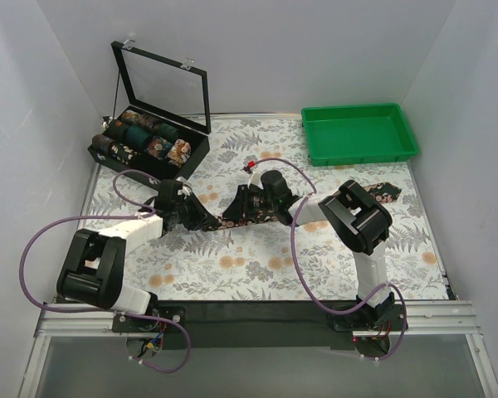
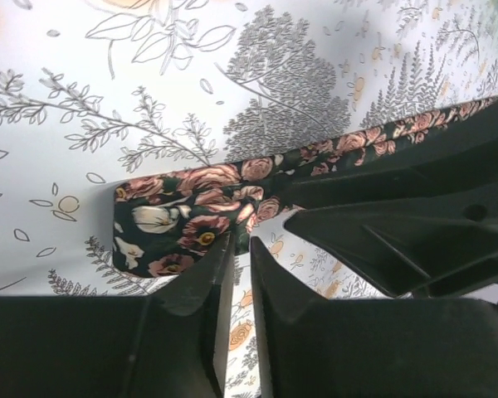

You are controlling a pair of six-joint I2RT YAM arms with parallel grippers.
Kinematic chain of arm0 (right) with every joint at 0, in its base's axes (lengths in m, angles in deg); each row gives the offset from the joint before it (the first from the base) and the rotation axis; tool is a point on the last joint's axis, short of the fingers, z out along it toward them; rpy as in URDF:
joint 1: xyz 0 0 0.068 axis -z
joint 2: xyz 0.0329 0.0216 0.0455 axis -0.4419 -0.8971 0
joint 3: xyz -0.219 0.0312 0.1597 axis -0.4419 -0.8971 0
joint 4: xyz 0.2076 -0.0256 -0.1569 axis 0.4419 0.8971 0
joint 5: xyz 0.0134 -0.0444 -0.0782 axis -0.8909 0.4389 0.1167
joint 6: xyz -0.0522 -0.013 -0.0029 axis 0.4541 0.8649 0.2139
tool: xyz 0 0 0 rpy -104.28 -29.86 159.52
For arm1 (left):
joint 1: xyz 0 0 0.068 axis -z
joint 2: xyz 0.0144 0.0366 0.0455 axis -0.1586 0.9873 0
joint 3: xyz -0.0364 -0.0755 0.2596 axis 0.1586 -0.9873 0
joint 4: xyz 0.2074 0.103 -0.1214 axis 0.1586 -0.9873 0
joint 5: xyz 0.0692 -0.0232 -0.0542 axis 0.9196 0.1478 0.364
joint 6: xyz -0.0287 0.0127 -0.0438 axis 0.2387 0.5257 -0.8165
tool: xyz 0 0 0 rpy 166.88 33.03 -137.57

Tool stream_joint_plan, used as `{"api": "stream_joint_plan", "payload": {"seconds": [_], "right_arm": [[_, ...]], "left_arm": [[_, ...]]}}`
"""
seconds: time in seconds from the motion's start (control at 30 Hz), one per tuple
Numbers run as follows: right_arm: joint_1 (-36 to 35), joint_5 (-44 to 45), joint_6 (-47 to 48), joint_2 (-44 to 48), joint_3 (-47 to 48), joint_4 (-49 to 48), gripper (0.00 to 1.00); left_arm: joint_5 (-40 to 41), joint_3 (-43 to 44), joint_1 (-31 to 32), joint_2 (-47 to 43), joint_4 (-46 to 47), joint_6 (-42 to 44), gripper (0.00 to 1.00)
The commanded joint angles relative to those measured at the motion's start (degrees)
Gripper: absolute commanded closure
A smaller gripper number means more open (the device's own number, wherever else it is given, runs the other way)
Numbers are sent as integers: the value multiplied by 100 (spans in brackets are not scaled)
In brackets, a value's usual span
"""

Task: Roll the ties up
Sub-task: Roll the tie

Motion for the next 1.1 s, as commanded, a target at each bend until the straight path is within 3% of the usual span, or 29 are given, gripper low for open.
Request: {"api": "stream_joint_plan", "payload": {"seconds": [0.0, 0.17, 0.7, 1.07], "right_arm": [[1, -102, -31, 185, -12, -307, 74], [1, -164, -84, 89, 14, -342, 74], [-131, -577, -304, -456, 357, -483, 75], [-175, -550, -348, -439, 401, -518, 87]], "left_arm": [[98, -210, 27, 20, 437, -162, 86], [72, -412, 27, 161, 815, -233, 96], [72, -579, 36, 311, 1167, -436, 98], [-34, -676, 27, 328, 1185, -418, 98]]}}
